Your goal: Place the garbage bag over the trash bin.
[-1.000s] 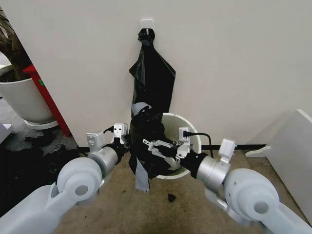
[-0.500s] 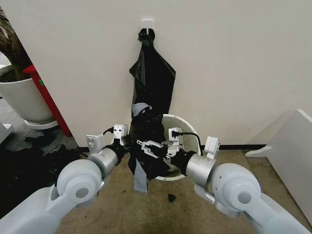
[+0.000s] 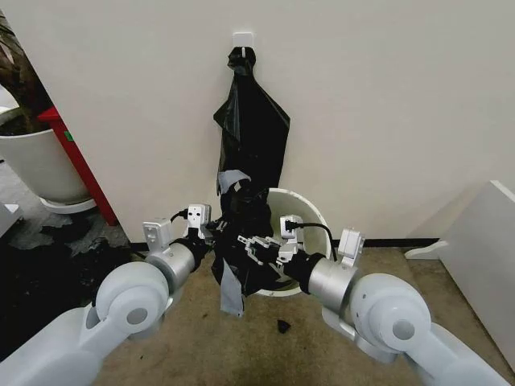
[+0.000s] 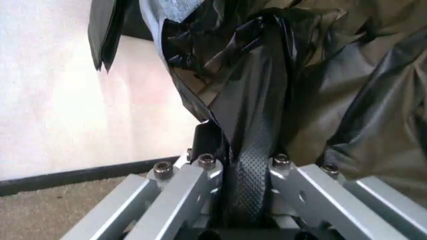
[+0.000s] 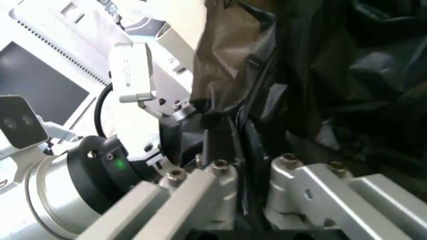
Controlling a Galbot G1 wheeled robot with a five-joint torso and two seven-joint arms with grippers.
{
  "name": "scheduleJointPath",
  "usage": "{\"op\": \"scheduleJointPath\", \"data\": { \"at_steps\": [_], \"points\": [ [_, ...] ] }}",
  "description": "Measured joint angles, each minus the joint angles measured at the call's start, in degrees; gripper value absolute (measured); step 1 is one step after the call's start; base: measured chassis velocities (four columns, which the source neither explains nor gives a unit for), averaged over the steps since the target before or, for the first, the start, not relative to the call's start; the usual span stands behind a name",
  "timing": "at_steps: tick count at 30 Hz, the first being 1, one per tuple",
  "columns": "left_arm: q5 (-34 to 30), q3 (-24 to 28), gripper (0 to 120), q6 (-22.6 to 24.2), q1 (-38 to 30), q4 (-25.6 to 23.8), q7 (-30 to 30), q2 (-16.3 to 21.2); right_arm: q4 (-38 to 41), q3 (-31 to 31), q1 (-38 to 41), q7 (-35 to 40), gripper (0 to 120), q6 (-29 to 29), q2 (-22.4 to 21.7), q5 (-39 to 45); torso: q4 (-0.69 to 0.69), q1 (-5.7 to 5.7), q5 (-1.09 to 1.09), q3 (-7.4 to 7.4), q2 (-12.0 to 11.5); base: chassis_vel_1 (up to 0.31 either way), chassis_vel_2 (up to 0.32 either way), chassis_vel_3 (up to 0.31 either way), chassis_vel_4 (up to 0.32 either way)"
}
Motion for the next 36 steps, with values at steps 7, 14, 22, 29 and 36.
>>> {"op": "scheduleJointPath", "data": {
  "at_steps": [7, 14, 22, 29, 36],
  "points": [
    [1.1, -1.0, 5, -3.4, 2.1, 1.1, 2.9, 0.0, 1.4, 4.6, -2.6, 0.3, 0, 0.4, -2.2, -0.4, -0.01, 0.0, 0.0, 0.0, 0.0, 0.0, 0.0, 0.0, 0.0],
    [2.8, -2.0, 5, -7.3, 6.2, 2.9, 5.8, -0.8, 3.6, 8.3, -5.7, 1.2, 0, 1.8, -5.5, -3.2, 0.0, 0.0, 0.01, 0.0, 0.0, 0.0, 0.0, 0.0, 0.0],
    [2.4, -2.5, 5, -9.7, 9.9, 4.3, 5.9, -1.9, 5.4, 11.6, -8.1, 4.1, 0, 2.4, -7.4, -6.2, 0.0, 0.0, 0.01, 0.0, 0.0, 0.0, 0.0, 0.0, 0.0],
    [2.4, -3.2, 5, -11.4, 12.9, 4.7, 5.8, -2.5, 6.0, 14.8, -9.8, 6.1, 0, 2.1, -8.3, -6.5, 0.0, 0.0, 0.01, 0.0, 0.0, 0.0, 0.0, 0.0, 0.0],
    [2.3, -3.8, 5, -12.9, 13.9, 4.8, 5.8, -3.4, 5.6, 15.2, -10.5, 11.6, 0, 1.5, -9.0, -6.6, 0.0, 0.0, 0.01, 0.0, 0.0, 0.0, 0.0, 0.0, 0.0]
  ]
}}
